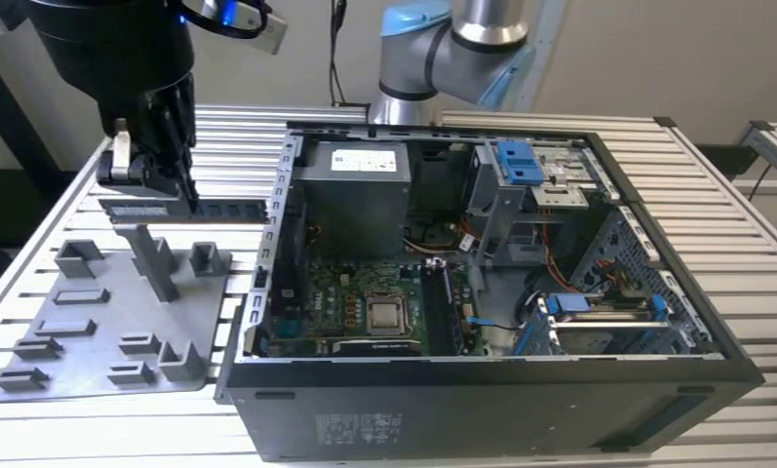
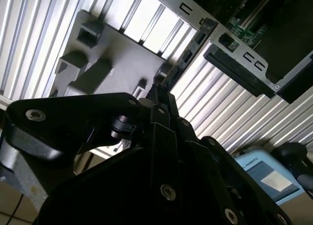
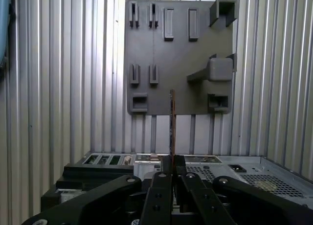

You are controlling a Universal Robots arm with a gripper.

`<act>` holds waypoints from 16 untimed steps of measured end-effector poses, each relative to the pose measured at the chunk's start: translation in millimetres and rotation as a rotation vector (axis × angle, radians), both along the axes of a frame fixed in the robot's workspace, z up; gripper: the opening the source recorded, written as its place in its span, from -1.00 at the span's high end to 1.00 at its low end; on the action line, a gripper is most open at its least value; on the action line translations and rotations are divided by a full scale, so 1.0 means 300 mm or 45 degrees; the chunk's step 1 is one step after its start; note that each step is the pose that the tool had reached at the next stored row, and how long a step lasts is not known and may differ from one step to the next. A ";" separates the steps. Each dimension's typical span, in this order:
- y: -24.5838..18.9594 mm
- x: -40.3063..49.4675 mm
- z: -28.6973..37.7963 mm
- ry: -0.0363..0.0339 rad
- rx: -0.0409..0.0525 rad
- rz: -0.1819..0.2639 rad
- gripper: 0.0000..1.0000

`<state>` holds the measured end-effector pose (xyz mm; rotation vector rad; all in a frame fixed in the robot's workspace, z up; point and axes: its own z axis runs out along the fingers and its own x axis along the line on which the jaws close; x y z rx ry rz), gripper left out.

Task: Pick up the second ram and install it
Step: 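Pick up the second ram and move it above second insertion slot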

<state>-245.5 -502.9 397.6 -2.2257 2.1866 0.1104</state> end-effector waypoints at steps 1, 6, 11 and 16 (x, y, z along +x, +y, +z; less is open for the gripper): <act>0.000 0.005 0.000 0.0000 0.000 0.000 0.73; 0.000 0.047 0.000 0.0000 0.000 0.000 0.73; 0.000 0.103 0.000 0.0000 0.000 0.000 0.73; 0.000 0.164 0.000 0.0000 0.000 0.000 0.73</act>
